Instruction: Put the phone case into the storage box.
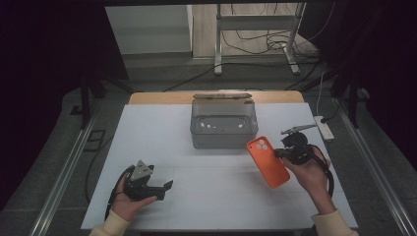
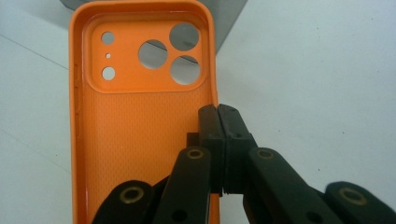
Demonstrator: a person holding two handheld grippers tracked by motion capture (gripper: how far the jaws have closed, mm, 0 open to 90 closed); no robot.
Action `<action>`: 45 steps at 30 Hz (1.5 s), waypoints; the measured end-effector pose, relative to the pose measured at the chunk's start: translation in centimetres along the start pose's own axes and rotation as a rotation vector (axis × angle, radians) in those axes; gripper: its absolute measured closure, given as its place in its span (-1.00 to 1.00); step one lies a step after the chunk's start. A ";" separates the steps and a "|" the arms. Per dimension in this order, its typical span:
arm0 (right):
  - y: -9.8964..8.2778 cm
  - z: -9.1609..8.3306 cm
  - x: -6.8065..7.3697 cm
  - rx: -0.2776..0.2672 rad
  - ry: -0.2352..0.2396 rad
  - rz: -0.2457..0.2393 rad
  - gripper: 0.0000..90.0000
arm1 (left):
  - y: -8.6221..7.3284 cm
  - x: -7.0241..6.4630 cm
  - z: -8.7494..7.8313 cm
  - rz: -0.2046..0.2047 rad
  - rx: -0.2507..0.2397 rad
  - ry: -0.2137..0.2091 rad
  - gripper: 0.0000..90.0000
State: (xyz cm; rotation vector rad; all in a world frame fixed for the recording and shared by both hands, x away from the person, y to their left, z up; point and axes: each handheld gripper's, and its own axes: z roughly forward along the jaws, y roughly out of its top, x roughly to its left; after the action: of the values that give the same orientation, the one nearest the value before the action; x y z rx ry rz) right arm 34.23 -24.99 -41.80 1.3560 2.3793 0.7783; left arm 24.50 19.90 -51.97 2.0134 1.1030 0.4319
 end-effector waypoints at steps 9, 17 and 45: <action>0.2 0.5 0.4 0.011 0.025 -0.020 0.99 | 0.0 0.1 0.1 0.000 0.000 0.001 -0.80; 0.4 0.8 1.1 0.019 0.034 -0.057 0.99 | 0.1 0.1 0.2 0.001 -0.001 -0.002 -0.80; 1.0 1.5 2.9 0.035 0.054 -0.143 0.99 | 0.4 0.2 0.2 -0.002 -0.006 -0.005 -0.80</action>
State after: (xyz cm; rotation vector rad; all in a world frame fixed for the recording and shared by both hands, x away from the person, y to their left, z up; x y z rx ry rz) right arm 34.21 -21.65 -42.43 1.1762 2.5104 0.7448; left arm 24.91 19.86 -51.80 2.0071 1.0985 0.4282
